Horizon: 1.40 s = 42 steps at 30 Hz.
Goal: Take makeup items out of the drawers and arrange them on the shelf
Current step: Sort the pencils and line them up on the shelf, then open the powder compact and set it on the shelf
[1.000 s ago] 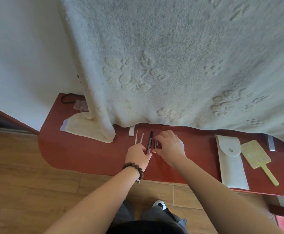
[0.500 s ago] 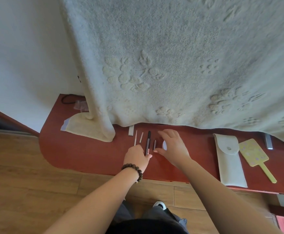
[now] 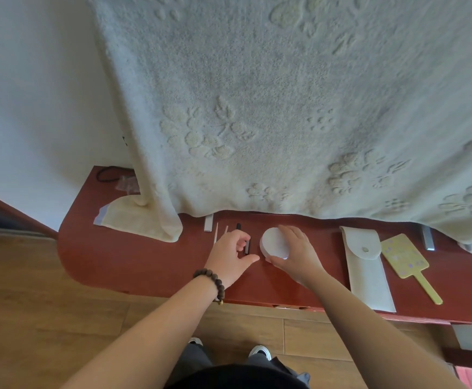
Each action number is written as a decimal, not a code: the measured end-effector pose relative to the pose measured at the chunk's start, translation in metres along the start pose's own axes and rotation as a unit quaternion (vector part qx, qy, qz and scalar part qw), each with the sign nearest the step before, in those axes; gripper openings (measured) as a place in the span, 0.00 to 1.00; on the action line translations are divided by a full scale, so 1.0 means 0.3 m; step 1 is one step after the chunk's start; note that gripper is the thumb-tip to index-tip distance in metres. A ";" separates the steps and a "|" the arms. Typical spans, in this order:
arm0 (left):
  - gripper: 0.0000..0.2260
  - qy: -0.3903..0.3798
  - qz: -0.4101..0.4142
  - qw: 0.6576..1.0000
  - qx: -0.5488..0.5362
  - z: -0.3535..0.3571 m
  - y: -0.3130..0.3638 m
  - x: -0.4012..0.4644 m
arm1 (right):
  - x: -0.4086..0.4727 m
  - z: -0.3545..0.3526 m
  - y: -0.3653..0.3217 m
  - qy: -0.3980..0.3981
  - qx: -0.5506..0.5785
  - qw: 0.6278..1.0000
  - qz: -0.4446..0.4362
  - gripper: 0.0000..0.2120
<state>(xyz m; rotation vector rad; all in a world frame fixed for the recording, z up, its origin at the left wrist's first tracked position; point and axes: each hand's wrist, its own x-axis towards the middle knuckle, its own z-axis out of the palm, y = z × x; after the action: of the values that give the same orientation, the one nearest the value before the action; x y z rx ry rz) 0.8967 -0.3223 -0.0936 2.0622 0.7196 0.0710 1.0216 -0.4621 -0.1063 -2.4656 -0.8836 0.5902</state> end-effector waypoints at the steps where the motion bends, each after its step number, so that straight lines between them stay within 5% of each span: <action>1: 0.25 -0.011 0.001 1.000 -0.009 -0.003 0.004 0.002 | -0.004 -0.019 -0.007 0.007 0.035 0.999 0.011 0.39; 4: 0.42 -0.060 0.006 0.997 -0.046 -0.018 0.032 0.001 | -0.033 -0.092 -0.026 0.004 0.179 0.983 0.043 0.36; 7: 0.47 -0.092 0.045 0.993 -0.061 -0.028 0.081 -0.001 | -0.080 -0.153 -0.032 -0.033 0.274 0.961 0.027 0.37; 16: 0.33 -0.077 0.087 0.991 -0.068 -0.013 0.158 -0.023 | -0.150 -0.217 -0.048 -0.044 0.288 0.957 0.005 0.33; 22: 0.32 -0.066 0.110 0.989 -0.073 -0.010 0.148 -0.046 | -0.130 -0.277 -0.053 -0.023 0.348 0.937 0.013 0.13; 29: 0.36 -0.039 0.102 0.994 0.030 0.015 0.108 -0.061 | -0.047 -0.282 -0.069 -0.052 0.404 0.911 0.072 0.28; 34: 0.32 0.005 0.110 0.989 0.098 0.042 0.079 -0.072 | 0.024 -0.240 -0.071 -0.089 0.426 0.891 0.129 0.19; 42: 0.30 0.027 0.074 0.961 0.265 0.142 0.012 -0.007 | 0.137 -0.126 -0.037 -0.105 0.374 0.911 0.135 0.22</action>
<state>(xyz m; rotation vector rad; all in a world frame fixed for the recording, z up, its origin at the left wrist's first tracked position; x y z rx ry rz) 0.9102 -0.3570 -0.1148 2.6360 0.6647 0.0192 1.0652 -0.4369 -0.0796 -1.8340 -0.2799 1.0743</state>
